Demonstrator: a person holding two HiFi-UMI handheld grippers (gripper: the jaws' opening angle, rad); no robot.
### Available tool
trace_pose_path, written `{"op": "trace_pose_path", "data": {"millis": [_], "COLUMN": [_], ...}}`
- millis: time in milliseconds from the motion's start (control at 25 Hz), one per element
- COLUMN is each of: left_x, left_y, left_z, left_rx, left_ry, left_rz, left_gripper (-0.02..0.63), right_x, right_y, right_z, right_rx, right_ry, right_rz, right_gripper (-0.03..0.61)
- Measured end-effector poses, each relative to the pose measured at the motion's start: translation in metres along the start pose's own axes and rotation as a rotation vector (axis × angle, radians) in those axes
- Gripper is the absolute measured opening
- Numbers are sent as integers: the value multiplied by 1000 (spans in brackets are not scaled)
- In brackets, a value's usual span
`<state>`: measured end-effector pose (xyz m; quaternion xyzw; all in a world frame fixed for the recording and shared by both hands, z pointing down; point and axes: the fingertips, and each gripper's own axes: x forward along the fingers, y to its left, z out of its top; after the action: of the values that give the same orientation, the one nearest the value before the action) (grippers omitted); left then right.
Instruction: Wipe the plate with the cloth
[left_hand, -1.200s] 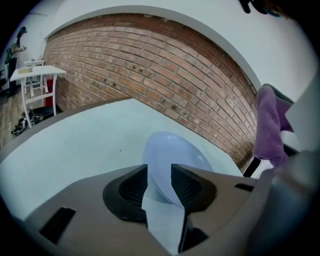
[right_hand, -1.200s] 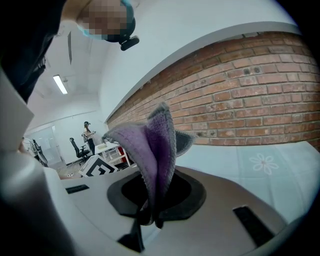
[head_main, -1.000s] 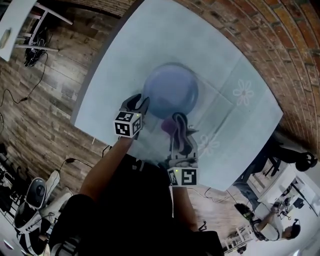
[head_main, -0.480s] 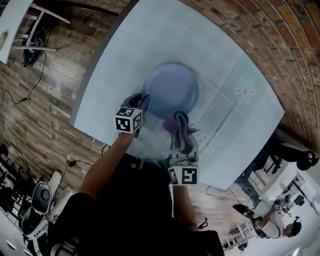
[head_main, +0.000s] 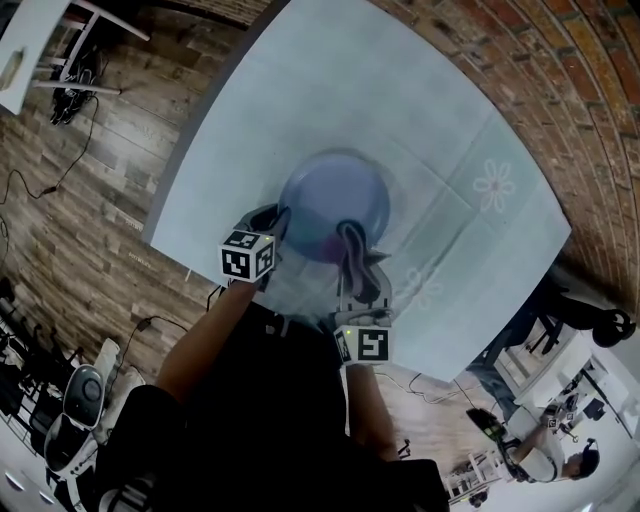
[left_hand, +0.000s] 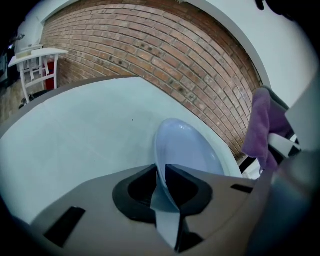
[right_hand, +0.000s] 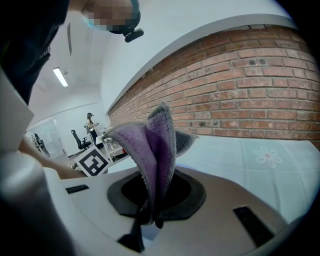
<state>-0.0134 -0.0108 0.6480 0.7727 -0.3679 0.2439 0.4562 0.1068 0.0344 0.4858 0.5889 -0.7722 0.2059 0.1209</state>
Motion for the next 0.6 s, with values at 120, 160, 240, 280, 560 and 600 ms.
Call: {"op": "trace_pose_path", "data": {"millis": [120, 160, 240, 280, 560, 600], "left_x": [-15, -19, -22, -22, -14, -14], "left_y": [7, 11, 16, 17, 19, 19], "left_z": [-13, -16, -20, -22, -23, -23], "left_rx": [0, 1, 11, 21, 13, 8], "left_ry": [17, 22, 36, 45, 58, 56], "left_rz": [0, 4, 12, 11, -1, -5], "left_gripper": [65, 59, 55, 55, 56, 55], "right_x": [2, 3, 7, 11, 32, 36], "right_y": [5, 7, 12, 15, 33, 35], "right_z": [-13, -16, -19, -19, -51, -56], "right_rx": [-27, -36, -47, -48, -87, -97], "right_ry": [37, 44, 42, 39, 137, 155], "right_rz": [19, 26, 40, 46, 105, 113], "right_gripper": [61, 61, 61, 61, 61, 61]}}
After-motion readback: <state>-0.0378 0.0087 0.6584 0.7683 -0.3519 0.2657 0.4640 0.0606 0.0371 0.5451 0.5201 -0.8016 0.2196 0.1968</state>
